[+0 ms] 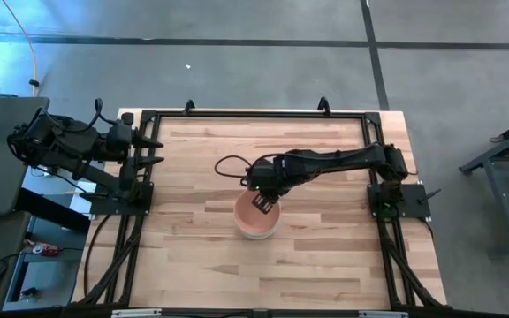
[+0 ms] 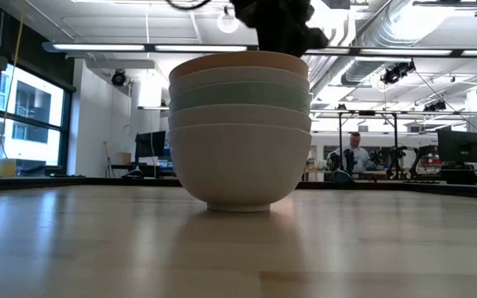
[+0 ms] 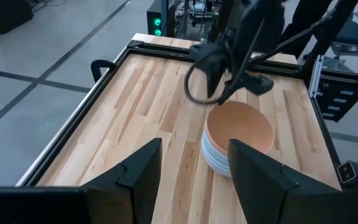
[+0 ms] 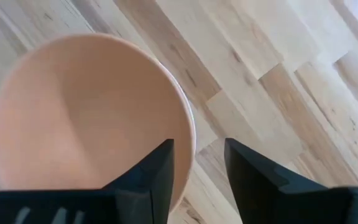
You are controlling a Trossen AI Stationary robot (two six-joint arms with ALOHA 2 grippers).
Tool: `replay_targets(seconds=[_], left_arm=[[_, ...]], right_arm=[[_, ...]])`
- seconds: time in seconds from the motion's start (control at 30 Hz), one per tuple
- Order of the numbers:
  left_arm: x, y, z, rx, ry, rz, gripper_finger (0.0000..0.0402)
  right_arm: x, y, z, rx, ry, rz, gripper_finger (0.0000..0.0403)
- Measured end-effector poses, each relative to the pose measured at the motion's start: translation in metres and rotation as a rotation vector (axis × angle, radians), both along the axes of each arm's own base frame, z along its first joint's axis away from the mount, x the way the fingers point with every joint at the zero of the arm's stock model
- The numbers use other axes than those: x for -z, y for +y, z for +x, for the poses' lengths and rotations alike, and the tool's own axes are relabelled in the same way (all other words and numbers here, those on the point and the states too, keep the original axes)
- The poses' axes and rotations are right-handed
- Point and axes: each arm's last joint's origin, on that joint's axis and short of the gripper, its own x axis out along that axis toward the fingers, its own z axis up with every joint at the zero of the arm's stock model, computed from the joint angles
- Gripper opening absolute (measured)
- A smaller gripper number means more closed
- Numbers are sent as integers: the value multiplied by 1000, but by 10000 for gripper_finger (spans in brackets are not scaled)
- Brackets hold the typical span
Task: Nest bowls inside each other
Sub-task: Return to Home Position
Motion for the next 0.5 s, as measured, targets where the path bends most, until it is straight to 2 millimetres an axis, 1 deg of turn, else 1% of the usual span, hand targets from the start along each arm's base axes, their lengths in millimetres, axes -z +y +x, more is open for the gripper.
replay_targets(seconds=[0.17,0.23,0.5], left_arm=[[-3,0,1,2,-28,2,174],[-3,0,2,-3,-35,12,174],[-15,-1,8,18,-141,68,174]], right_arm=[[-26,4,-14,-48,-81,-10,135],[-37,8,-20,-85,-123,-39,135],[-93,32,-55,-327,-338,-282,136]])
